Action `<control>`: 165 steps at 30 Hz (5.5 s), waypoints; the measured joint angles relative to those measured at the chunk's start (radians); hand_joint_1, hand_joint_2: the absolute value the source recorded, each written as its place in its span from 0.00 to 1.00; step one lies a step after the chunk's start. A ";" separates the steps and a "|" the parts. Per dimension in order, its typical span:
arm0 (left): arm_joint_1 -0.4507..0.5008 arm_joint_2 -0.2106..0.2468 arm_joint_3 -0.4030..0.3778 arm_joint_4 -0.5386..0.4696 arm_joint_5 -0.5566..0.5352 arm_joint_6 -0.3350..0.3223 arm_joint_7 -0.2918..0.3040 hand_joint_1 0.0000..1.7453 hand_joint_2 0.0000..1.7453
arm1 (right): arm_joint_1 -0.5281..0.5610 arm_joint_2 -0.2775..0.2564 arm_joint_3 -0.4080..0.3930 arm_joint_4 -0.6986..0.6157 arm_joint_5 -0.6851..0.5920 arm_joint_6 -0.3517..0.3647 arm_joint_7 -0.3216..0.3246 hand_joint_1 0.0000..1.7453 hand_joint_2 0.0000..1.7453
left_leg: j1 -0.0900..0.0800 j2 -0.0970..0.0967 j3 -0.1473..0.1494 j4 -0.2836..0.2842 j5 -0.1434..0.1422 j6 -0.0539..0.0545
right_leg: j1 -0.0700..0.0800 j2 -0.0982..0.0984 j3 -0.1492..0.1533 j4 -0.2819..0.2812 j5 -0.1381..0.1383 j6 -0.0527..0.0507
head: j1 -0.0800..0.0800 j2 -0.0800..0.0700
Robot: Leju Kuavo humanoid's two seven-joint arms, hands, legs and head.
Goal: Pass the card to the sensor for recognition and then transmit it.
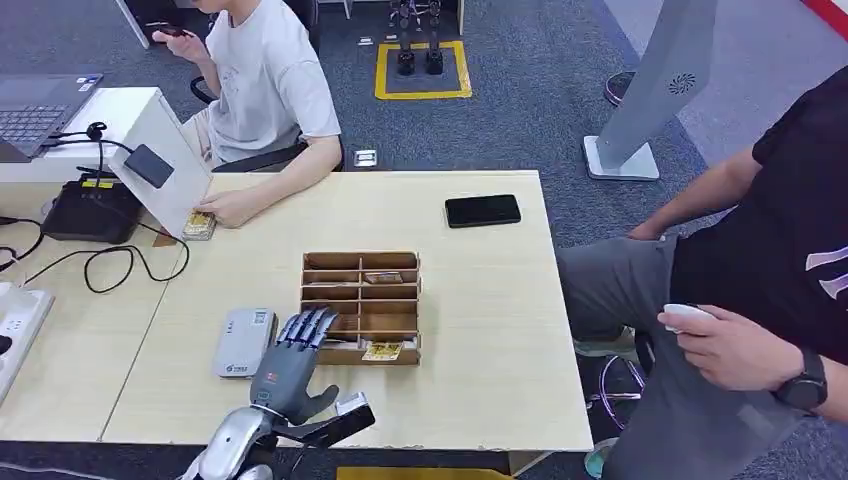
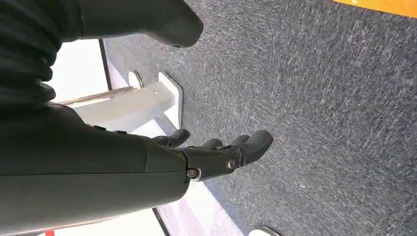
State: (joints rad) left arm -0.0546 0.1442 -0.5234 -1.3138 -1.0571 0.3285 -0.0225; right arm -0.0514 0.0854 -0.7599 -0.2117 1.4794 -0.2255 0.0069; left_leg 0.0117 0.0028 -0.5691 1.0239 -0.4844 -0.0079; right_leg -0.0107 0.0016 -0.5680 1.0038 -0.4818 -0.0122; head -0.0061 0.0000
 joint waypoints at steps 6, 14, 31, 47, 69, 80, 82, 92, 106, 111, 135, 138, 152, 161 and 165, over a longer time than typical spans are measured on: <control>0.000 0.000 0.001 0.000 0.000 0.000 -0.002 0.00 1.00 | 0.000 0.000 0.000 0.000 0.006 0.000 0.000 0.00 1.00 | 0.000 0.000 0.000 0.000 0.000 0.000 | 0.000 0.000 0.000 0.000 0.000 0.000 | 0.000 0.000; 0.004 0.000 0.001 -0.021 0.001 0.000 -0.006 0.00 1.00 | 0.001 0.000 0.000 0.000 0.010 -0.002 -0.004 0.00 1.00 | 0.000 0.000 0.000 0.000 0.000 0.000 | 0.000 0.000 0.000 0.000 0.000 0.000 | 0.000 0.000; 0.007 0.010 0.001 -0.072 0.009 0.001 -0.007 0.00 1.00 | 0.001 0.000 -0.005 0.000 0.007 -0.002 -0.007 0.00 1.00 | 0.000 0.000 0.000 0.000 0.000 0.000 | 0.000 0.000 0.000 0.000 0.000 0.000 | 0.000 0.000; 0.006 0.011 0.011 -0.071 -0.008 0.026 0.016 0.00 1.00 | 0.001 0.000 -0.005 0.000 0.015 -0.001 -0.003 0.00 1.00 | 0.000 0.000 0.000 0.000 0.000 0.000 | 0.000 0.000 0.000 0.000 0.000 0.000 | 0.000 0.000; 0.006 0.000 0.028 -0.066 0.018 0.030 -0.008 0.00 1.00 | 0.000 0.000 -0.005 0.000 0.024 -0.001 0.002 0.00 1.00 | 0.000 0.000 0.000 0.000 0.000 0.000 | 0.000 0.000 0.000 0.000 0.000 0.000 | 0.000 0.000; 0.010 0.000 0.028 -0.059 0.050 0.027 -0.030 0.36 1.00 | 0.000 0.000 -0.005 0.000 0.023 -0.001 0.001 0.00 1.00 | 0.000 0.000 0.000 0.000 0.000 0.000 | 0.000 0.000 0.000 0.000 0.000 0.000 | 0.000 0.000; 0.014 0.000 0.028 -0.056 0.055 0.026 -0.032 0.76 1.00 | 0.000 0.000 -0.005 0.000 0.024 -0.001 0.001 0.00 1.00 | 0.000 0.000 0.000 0.000 0.000 0.000 | 0.000 0.000 0.000 0.000 0.000 0.000 | 0.000 0.000; 0.017 0.000 0.028 -0.043 0.062 0.026 -0.038 0.81 1.00 | -0.001 0.000 -0.005 0.000 0.027 -0.002 0.001 0.00 1.00 | 0.000 0.000 0.000 0.000 0.000 0.000 | 0.000 0.000 0.000 0.000 0.000 0.000 | 0.000 0.000; 0.017 -0.005 0.029 -0.040 0.076 0.025 -0.049 0.99 1.00 | -0.001 0.000 -0.005 0.000 0.029 -0.002 0.002 0.00 1.00 | 0.000 0.000 0.000 0.000 0.000 0.000 | 0.000 0.000 0.000 0.000 0.000 0.000 | 0.000 0.000; 0.017 -0.002 0.037 -0.045 0.170 -0.011 -0.103 0.86 1.00 | -0.002 0.000 -0.005 0.000 0.035 -0.002 0.001 0.00 1.00 | 0.000 0.000 0.000 0.000 0.000 0.000 | 0.000 0.000 0.000 0.000 0.000 0.000 | 0.000 0.000; -0.162 0.449 0.296 -0.539 0.347 -0.241 -0.192 0.85 1.00 | 0.004 0.000 -0.014 0.001 0.021 0.000 -0.036 0.00 1.00 | 0.002 0.000 0.000 0.000 0.001 -0.002 | 0.003 0.000 0.000 0.000 0.001 -0.001 | 0.000 0.000; -0.162 0.457 0.298 -0.541 0.295 -0.224 -0.168 0.89 1.00 | 0.004 0.000 -0.016 0.001 0.022 -0.001 -0.037 0.00 1.00 | 0.002 0.000 0.000 0.000 0.001 -0.001 | 0.003 0.000 0.000 0.000 0.001 -0.001 | 0.000 0.000; -0.300 0.396 0.266 -0.346 0.116 -0.213 -0.025 0.83 1.00 | -0.010 0.000 -0.014 0.001 0.068 0.007 -0.018 0.00 1.00 | 0.002 0.000 0.000 0.000 0.001 -0.002 | 0.002 0.000 -0.001 0.000 0.002 -0.002 | 0.000 0.000; -0.434 0.354 0.245 -0.110 0.116 -0.221 0.005 0.78 1.00 | -0.017 0.000 -0.012 0.001 0.071 0.015 -0.026 0.00 1.00 | 0.002 0.002 0.000 0.001 0.002 -0.002 | 0.002 0.002 -0.001 0.000 0.002 -0.003 | 0.000 0.000; -0.437 0.346 0.244 -0.088 0.118 -0.221 0.005 0.06 1.00 | -0.017 0.000 -0.012 0.001 0.070 0.013 -0.032 0.00 1.00 | 0.002 0.002 0.000 0.001 0.002 -0.002 | 0.002 0.002 -0.001 0.000 0.002 -0.003 | 0.000 0.000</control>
State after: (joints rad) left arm -0.4919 0.4898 -0.2792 -1.4023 -0.9392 0.1076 -0.0175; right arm -0.0680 0.0854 -0.7721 -0.2106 1.5496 -0.2121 -0.0248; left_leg 0.0137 0.0049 -0.5691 1.0245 -0.4825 -0.0096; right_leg -0.0087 0.0035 -0.5693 1.0039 -0.4796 -0.0147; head -0.0057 0.0000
